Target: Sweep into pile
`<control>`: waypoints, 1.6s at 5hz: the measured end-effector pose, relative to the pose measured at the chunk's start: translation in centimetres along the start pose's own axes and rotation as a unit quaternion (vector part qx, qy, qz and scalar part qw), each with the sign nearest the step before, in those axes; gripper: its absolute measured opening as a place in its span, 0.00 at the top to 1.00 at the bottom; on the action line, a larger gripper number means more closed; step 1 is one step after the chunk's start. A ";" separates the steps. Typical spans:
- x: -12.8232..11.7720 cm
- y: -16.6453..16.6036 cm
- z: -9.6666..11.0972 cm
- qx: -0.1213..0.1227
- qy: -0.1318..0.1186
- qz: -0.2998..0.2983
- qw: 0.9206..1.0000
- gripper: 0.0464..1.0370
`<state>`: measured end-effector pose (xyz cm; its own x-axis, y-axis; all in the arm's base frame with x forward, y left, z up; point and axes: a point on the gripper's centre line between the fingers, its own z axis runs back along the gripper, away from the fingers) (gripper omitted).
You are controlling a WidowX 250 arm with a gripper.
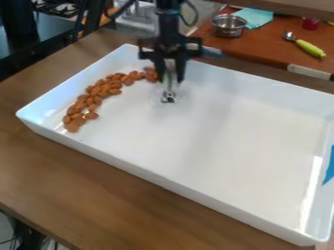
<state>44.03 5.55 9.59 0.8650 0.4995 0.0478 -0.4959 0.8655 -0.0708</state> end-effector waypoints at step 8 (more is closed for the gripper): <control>-14.7 -15.9 3.6 -0.033 0.015 -0.162 0.986 0.66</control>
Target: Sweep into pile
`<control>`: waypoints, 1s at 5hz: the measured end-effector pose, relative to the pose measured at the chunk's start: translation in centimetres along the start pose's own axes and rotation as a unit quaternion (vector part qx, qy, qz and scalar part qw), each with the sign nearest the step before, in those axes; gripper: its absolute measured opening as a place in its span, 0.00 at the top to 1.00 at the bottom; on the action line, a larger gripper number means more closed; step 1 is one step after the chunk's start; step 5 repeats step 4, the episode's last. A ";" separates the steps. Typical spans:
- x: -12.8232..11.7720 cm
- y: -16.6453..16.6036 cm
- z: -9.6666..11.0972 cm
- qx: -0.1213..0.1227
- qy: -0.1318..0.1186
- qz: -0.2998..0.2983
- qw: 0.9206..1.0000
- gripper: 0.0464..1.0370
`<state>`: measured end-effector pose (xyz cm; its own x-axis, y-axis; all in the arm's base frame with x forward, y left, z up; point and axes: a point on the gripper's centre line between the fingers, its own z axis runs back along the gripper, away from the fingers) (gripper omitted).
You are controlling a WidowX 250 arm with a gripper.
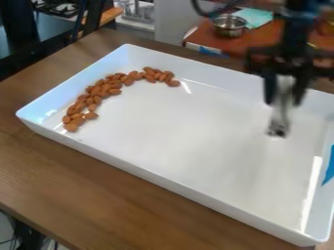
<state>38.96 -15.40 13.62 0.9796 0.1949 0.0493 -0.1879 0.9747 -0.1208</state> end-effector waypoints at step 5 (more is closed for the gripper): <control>0.0 -1.2 -4.6 0.064 -0.009 0.012 0.998 0.05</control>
